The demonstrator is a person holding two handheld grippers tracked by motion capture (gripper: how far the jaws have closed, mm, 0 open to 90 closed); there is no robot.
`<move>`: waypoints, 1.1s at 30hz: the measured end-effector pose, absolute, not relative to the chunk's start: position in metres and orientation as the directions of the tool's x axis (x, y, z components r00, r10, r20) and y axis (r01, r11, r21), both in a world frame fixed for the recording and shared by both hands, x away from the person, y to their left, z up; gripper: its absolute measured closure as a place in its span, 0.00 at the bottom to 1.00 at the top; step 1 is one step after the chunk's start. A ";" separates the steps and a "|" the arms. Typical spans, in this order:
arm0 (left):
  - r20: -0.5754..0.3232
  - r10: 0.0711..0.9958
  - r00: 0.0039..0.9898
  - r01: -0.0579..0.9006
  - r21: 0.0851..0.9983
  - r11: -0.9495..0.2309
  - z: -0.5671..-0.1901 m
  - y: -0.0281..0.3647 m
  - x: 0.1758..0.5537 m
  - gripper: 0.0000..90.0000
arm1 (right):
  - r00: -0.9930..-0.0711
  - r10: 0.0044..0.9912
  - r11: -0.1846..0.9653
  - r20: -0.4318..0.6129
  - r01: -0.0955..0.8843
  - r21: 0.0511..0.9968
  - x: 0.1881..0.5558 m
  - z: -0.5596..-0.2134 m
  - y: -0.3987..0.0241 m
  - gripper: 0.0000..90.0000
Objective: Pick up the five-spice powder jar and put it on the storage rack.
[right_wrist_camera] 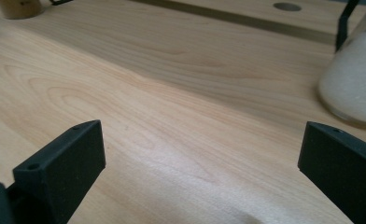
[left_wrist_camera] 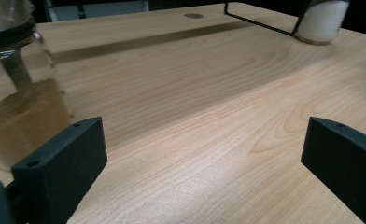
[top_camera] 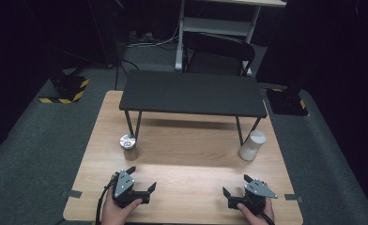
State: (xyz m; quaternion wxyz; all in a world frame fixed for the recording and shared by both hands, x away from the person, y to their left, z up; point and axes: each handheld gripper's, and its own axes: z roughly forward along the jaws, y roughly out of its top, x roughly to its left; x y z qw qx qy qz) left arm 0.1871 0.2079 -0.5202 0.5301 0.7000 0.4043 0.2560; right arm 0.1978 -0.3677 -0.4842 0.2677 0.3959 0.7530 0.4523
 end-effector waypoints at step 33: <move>-0.067 0.835 0.546 0.280 0.954 -0.107 -0.522 0.205 0.185 0.01 | -0.544 0.839 0.243 -0.007 0.365 0.899 0.197 -0.486 -0.373 0.00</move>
